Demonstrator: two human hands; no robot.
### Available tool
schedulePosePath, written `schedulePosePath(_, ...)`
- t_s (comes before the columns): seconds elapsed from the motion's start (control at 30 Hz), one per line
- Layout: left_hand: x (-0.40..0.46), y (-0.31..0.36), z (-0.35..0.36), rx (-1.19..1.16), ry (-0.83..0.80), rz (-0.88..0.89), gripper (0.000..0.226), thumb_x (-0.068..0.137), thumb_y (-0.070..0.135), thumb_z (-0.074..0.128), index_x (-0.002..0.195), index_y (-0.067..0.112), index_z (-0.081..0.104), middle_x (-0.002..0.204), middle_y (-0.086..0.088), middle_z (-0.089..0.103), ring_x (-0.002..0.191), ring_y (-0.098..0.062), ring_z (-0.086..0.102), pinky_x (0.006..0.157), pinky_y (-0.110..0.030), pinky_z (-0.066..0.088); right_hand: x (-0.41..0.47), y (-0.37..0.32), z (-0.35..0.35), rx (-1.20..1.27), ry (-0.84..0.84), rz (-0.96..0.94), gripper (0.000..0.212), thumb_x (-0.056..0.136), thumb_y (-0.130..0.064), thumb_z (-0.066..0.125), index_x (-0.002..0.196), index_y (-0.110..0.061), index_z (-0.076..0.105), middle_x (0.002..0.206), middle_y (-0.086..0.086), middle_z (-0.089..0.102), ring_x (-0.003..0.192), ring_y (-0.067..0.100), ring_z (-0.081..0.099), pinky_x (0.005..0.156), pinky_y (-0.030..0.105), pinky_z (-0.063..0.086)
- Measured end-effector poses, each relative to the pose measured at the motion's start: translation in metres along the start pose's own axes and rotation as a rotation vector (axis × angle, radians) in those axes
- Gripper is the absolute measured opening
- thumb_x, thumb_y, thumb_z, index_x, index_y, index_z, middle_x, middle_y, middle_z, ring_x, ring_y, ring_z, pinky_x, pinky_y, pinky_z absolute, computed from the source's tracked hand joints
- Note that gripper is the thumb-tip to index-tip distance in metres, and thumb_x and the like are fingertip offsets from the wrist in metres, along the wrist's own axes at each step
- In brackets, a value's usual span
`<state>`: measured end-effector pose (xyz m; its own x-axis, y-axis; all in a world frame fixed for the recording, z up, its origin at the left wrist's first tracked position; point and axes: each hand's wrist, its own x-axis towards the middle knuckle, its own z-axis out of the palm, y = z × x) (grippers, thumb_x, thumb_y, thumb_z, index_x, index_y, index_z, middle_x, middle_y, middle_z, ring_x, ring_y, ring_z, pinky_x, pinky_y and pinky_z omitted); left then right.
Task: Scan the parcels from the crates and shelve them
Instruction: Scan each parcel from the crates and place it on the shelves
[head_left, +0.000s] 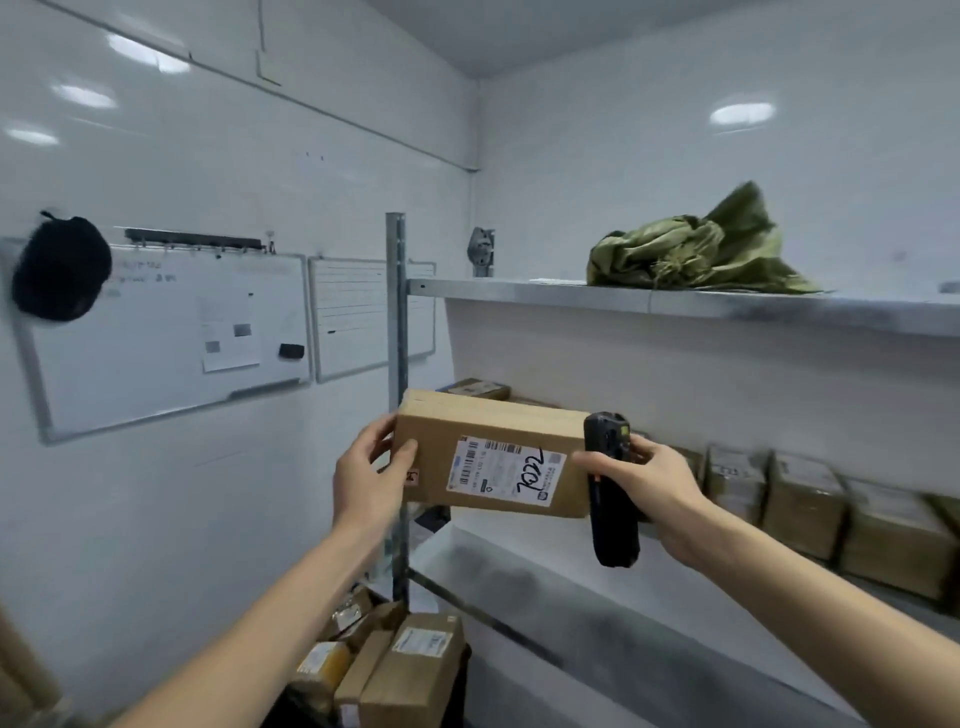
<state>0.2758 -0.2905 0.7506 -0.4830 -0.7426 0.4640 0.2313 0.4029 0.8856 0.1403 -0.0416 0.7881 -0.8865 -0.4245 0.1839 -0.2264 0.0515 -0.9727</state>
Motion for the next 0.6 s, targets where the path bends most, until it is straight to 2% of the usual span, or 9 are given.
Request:
schedulePosePath(0.07, -0.016, 0.016, 0.038, -0.006, -0.059, 0.032, 0.043, 0.098, 0.018, 0.064, 0.139, 0.03, 0.058, 0.132, 0.006, 0.062, 0.12, -0.009, 0.055, 0.081, -0.009, 0.05, -0.011, 0.001, -0.046, -0.001, 0.039, 0.026, 0.04, 0.075, -0.028, 0.092, 0.109, -0.023, 0.071, 0.097, 0.002, 0.077, 0.087, 0.02, 0.071, 0.063, 0.029, 0.052)
schedulePosePath(0.1, -0.024, 0.024, 0.057, -0.007, -0.088, 0.042, 0.042, 0.098, 0.021, 0.063, 0.137, 0.036, 0.057, 0.133, 0.006, 0.06, 0.12, -0.008, 0.054, 0.08, -0.008, 0.047, -0.018, 0.0, -0.068, 0.0, 0.055, 0.036, 0.037, 0.076, -0.027, 0.092, 0.105, -0.024, 0.071, 0.096, 0.002, 0.076, 0.085, 0.02, 0.071, 0.062, 0.028, 0.052)
schedulePosePath(0.17, -0.042, 0.042, 0.097, -0.057, -0.17, 0.046, 0.041, 0.1, 0.022, 0.06, 0.134, 0.044, 0.054, 0.129, 0.006, 0.06, 0.114, -0.007, 0.057, 0.081, -0.009, 0.049, -0.032, 0.004, -0.115, -0.009, 0.086, 0.052, 0.029, 0.077, -0.027, 0.092, 0.094, -0.029, 0.068, 0.093, 0.002, 0.075, 0.082, 0.019, 0.069, 0.06, 0.028, 0.05)
schedulePosePath(0.23, -0.064, 0.059, 0.136, -0.122, -0.27, 0.028, 0.043, 0.101, 0.018, 0.059, 0.137, 0.041, 0.053, 0.123, 0.007, 0.063, 0.108, -0.002, 0.06, 0.083, -0.012, 0.053, -0.045, 0.009, -0.161, -0.036, 0.116, 0.068, 0.027, 0.077, -0.028, 0.091, 0.089, -0.03, 0.067, 0.09, 0.002, 0.074, 0.079, 0.017, 0.068, 0.056, 0.025, 0.048)
schedulePosePath(0.3, -0.086, 0.071, 0.171, -0.107, -0.311, 0.042, 0.044, 0.099, 0.018, 0.061, 0.138, 0.037, 0.053, 0.121, 0.012, 0.064, 0.109, 0.003, 0.06, 0.093, -0.021, 0.052, -0.059, 0.012, -0.203, -0.064, 0.156, 0.082, 0.027, 0.076, -0.03, 0.092, 0.09, -0.028, 0.069, 0.089, 0.001, 0.074, 0.08, 0.017, 0.069, 0.057, 0.026, 0.05)
schedulePosePath(0.37, -0.104, 0.08, 0.203, -0.106, -0.307, 0.031, 0.039, 0.096, 0.023, 0.067, 0.133, 0.029, 0.056, 0.12, 0.011, 0.064, 0.111, -0.003, 0.061, 0.096, -0.028, 0.051, -0.073, 0.016, -0.242, -0.082, 0.188, 0.107, 0.031, 0.074, -0.032, 0.093, 0.096, -0.025, 0.071, 0.09, 0.003, 0.076, 0.082, 0.02, 0.071, 0.061, 0.029, 0.052)
schedulePosePath(0.43, -0.121, 0.09, 0.235, -0.106, -0.297, 0.027, 0.031, 0.093, 0.026, 0.072, 0.121, 0.023, 0.06, 0.116, 0.007, 0.067, 0.11, -0.009, 0.063, 0.095, -0.03, 0.052, -0.088, 0.018, -0.278, -0.103, 0.217, 0.128, 0.03, 0.076, -0.031, 0.092, 0.094, -0.026, 0.07, 0.089, 0.002, 0.075, 0.081, 0.018, 0.07, 0.059, 0.026, 0.05)
schedulePosePath(0.53, -0.148, 0.105, 0.281, -0.099, -0.34, 0.093, 0.026, 0.09, 0.029, 0.074, 0.114, 0.03, 0.063, 0.111, 0.014, 0.069, 0.104, 0.0, 0.064, 0.096, -0.035, 0.053, -0.109, 0.025, -0.331, -0.142, 0.279, 0.153, 0.035, 0.074, -0.035, 0.093, 0.1, -0.023, 0.074, 0.09, 0.0, 0.078, 0.082, 0.019, 0.073, 0.059, 0.026, 0.051)
schedulePosePath(0.6, -0.166, 0.116, 0.31, -0.122, -0.406, 0.113, 0.028, 0.091, 0.03, 0.074, 0.116, 0.036, 0.064, 0.11, 0.019, 0.07, 0.103, 0.008, 0.064, 0.095, -0.03, 0.052, -0.125, 0.03, -0.361, -0.164, 0.32, 0.185, 0.032, 0.074, -0.034, 0.093, 0.097, -0.023, 0.074, 0.087, -0.001, 0.079, 0.081, 0.019, 0.074, 0.058, 0.026, 0.05)
